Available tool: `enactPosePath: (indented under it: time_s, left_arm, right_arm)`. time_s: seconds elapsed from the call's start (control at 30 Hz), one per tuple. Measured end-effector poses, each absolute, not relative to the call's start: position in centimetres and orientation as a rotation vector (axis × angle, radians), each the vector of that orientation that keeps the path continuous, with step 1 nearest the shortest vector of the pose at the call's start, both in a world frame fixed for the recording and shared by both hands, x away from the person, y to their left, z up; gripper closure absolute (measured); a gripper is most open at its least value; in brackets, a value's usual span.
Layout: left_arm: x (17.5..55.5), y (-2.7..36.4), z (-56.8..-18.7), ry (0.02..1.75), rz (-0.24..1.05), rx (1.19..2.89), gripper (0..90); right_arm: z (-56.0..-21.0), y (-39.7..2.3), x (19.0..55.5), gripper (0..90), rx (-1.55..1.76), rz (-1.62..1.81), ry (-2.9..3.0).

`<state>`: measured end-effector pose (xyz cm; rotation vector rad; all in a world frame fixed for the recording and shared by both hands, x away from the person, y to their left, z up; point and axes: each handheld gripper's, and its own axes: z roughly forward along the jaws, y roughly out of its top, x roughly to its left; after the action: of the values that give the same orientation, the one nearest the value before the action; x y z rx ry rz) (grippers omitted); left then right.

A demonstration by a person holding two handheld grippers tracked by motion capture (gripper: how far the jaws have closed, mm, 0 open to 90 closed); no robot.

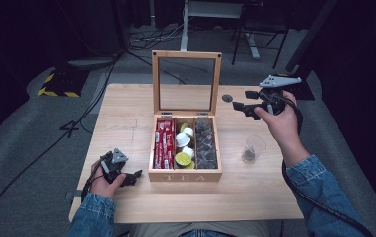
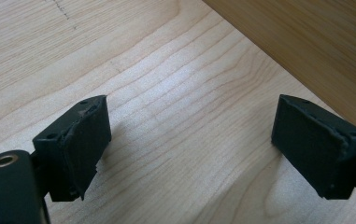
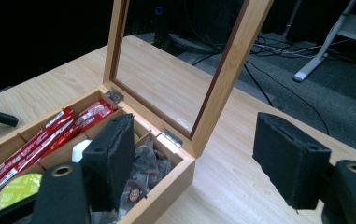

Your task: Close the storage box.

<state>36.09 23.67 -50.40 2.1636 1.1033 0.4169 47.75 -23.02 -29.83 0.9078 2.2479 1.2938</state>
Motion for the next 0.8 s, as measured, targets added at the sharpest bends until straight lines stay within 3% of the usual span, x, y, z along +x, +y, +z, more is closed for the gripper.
enactPosePath:
  time_s: [0.63, 0.8]
  left_arm:
    - [36.2, 23.7, -50.4, 1.1, 0.403, 2.168, 11.9]
    - [36.2, 23.6, -50.4, 1.101, 0.413, 2.161, 11.8]
  right_arm:
    - [-28.7, -20.4, 56.0, 29.3, 0.965, 1.408, 2.173]
    - [-29.1, -19.4, 58.0, 36.9, 0.949, 1.331, 2.208]
